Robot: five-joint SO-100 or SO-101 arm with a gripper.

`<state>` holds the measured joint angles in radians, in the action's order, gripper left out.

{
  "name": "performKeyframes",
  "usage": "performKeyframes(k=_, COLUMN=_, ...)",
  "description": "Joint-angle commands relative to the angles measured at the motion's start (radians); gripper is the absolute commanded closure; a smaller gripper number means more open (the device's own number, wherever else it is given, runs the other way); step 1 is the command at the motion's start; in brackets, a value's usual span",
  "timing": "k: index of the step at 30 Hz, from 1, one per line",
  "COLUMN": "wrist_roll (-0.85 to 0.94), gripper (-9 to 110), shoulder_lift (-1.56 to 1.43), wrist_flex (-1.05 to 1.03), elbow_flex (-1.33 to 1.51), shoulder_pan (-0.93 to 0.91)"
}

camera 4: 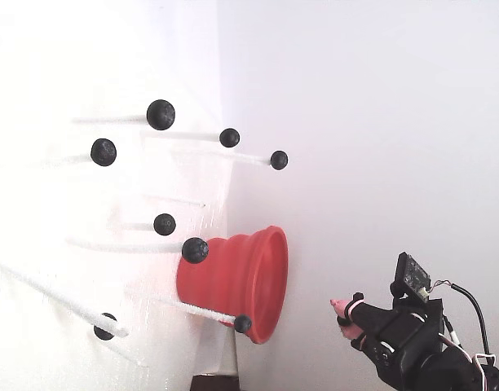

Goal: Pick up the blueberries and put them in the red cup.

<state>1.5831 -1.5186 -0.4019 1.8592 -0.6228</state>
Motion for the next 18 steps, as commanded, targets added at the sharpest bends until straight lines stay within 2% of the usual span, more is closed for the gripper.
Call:
performKeyframes(k=1, wrist_roll=-0.005, gripper=92, shoulder_lift=0.002, wrist_flex=0.04, elbow_flex=-0.12, shoulder_pan=-0.046)
performKeyframes(k=18, wrist_roll=-0.014, gripper=86, shoulder_lift=0.012, wrist_flex=0.052, elbow_flex=-0.126, shoulder_pan=-0.018)
